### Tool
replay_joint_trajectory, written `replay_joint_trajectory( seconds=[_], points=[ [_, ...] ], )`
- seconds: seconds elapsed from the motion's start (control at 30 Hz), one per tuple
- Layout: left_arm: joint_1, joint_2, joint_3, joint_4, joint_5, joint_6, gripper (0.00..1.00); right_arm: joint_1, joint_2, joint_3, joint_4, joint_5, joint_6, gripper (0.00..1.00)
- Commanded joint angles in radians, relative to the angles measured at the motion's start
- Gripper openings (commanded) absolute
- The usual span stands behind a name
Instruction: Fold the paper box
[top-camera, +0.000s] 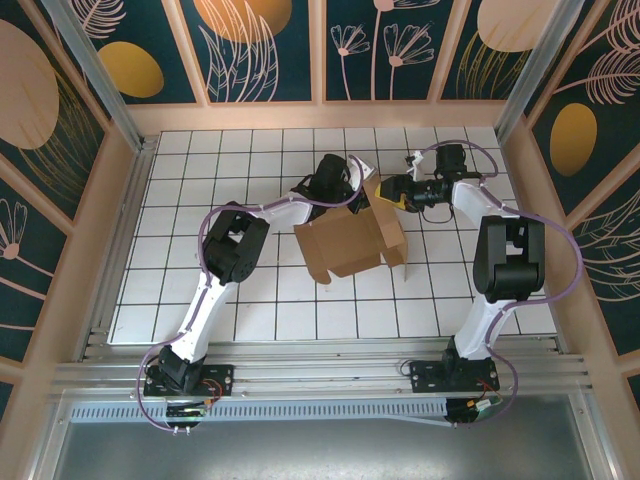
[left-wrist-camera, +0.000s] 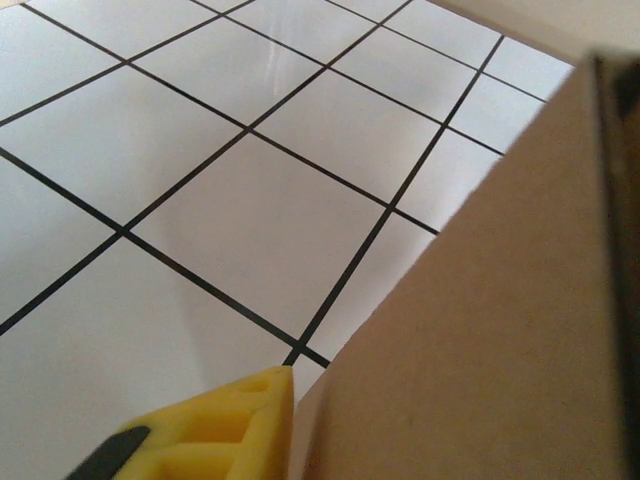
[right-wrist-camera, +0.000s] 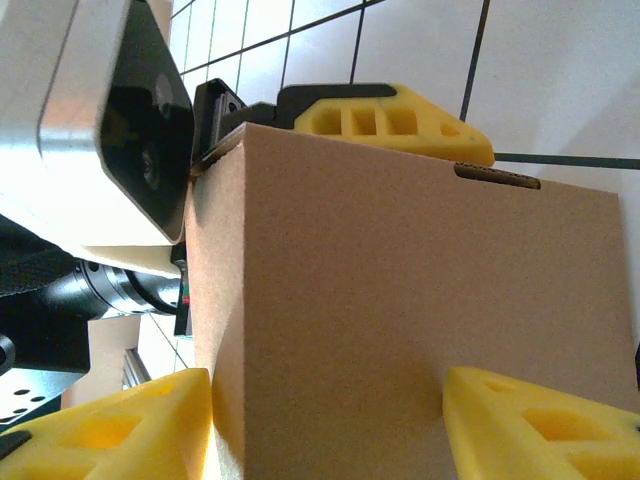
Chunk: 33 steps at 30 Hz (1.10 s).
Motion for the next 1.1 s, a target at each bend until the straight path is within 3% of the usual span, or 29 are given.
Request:
replay_joint_trajectory(
  seconds=[0.0, 0.1, 0.23, 0.27, 0.33, 0.37, 0.47, 0.57, 0.63, 0.87, 1.07],
  points=[
    [-0.003, 0.008, 0.029, -0.033, -0.046, -0.010, 0.10, 0.012, 0.039, -0.008, -0.087, 0.020, -0.019, 0.62],
    [-0.003, 0.012, 0.031, -0.042, -0.106, -0.033, 0.02, 0.015, 0.042, -0.008, -0.084, 0.018, -0.016, 0.62],
    [-0.003, 0.014, 0.045, -0.070, -0.168, -0.059, 0.02, 0.015, 0.042, -0.006, -0.086, 0.020, -0.017, 0.62],
    [-0.004, 0.013, 0.049, -0.078, -0.174, -0.059, 0.07, 0.014, 0.042, -0.006, -0.086, 0.020, -0.017, 0.62],
    [-0.004, 0.006, 0.050, -0.084, -0.175, -0.059, 0.28, 0.015, 0.043, -0.008, -0.083, 0.018, -0.017, 0.62],
    [-0.004, 0.003, 0.049, -0.082, -0.175, -0.056, 0.30, 0.014, 0.043, -0.008, -0.084, 0.018, -0.016, 0.62],
    [-0.003, 0.000, 0.060, -0.083, -0.179, -0.057, 0.23, 0.014, 0.045, -0.010, -0.080, 0.017, -0.013, 0.63],
    [-0.003, 0.015, 0.082, -0.097, -0.183, -0.060, 0.02, 0.015, 0.045, -0.013, -0.077, 0.015, -0.008, 0.63],
    [-0.003, 0.017, 0.086, -0.105, -0.175, -0.059, 0.00, 0.014, 0.041, -0.010, -0.080, 0.018, -0.006, 0.63],
    [-0.004, -0.067, -0.034, -0.089, -0.151, -0.070, 0.28, 0.012, -0.006, 0.002, -0.041, 0.003, 0.046, 0.68],
    [-0.004, -0.157, -0.152, -0.053, -0.142, -0.076, 0.31, 0.009, -0.039, 0.017, 0.009, -0.019, 0.106, 0.74]
  ],
)
